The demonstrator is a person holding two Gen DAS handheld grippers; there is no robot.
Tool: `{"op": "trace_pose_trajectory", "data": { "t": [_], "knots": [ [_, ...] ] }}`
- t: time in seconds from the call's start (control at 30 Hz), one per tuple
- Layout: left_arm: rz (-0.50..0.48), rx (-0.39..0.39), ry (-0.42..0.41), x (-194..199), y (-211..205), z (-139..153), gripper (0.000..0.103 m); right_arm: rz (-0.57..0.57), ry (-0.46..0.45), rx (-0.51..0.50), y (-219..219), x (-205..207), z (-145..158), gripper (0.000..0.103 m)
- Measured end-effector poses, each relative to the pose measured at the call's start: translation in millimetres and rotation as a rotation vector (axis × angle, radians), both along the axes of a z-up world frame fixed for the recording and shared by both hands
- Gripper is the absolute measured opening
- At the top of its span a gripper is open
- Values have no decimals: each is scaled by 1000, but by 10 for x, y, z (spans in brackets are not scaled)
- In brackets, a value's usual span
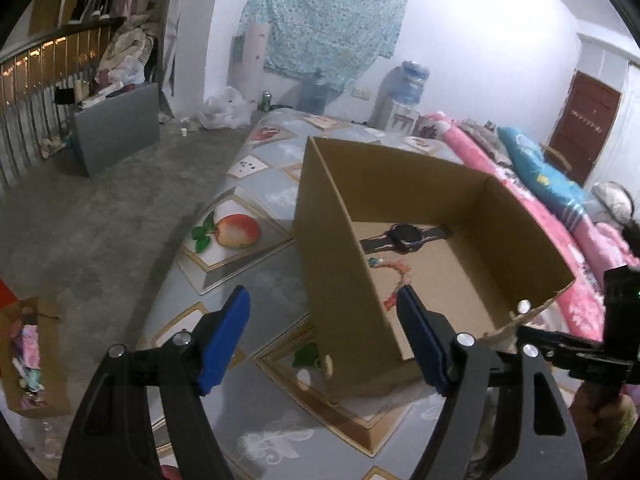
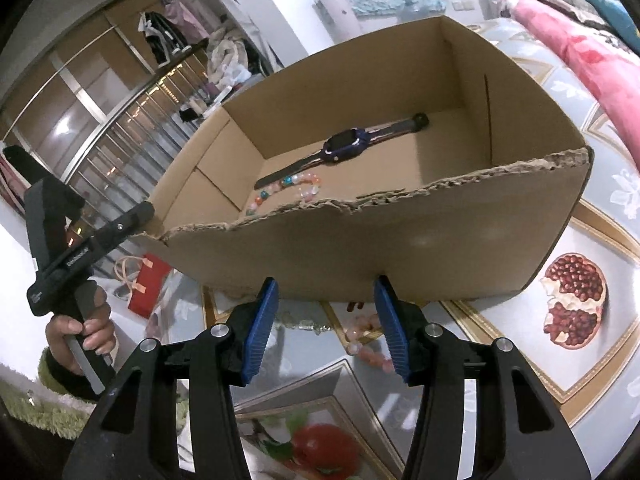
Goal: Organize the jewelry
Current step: 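Move the left gripper back toward the small earrings on the table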
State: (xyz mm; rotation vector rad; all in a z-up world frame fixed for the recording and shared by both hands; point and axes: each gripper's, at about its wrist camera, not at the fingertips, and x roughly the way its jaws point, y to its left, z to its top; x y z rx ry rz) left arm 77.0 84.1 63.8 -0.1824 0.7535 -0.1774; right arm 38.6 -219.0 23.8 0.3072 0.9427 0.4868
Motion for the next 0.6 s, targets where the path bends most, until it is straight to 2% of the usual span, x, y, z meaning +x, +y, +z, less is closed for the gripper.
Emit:
{"op": "trace_pose_trajectory", "data": {
  "t": [0.1,0.2,0.27,0.33,0.47,0.6],
  "knots": [
    [-38,-84,28,122,-8,-88,72,-16,4,22,-18,51,-11,49],
    [-86,-182,58,315,-63,-158,59,-40,14,42,-56,87,1,49],
    [-114,-226,64,435,-121,-167,56,-50,12,47,-60,94,-4,47],
    [-121,-217,63,541,-160,-155,56,-58,3,50,-72,101,20,47],
    [-154,-260,70,746,-141,-165,54,-65,-16,46,-35,117,57,47],
    [-176,-250,53,917,-182,-170,53,-64,-26,36,4,127,49,47]
  ]
}}
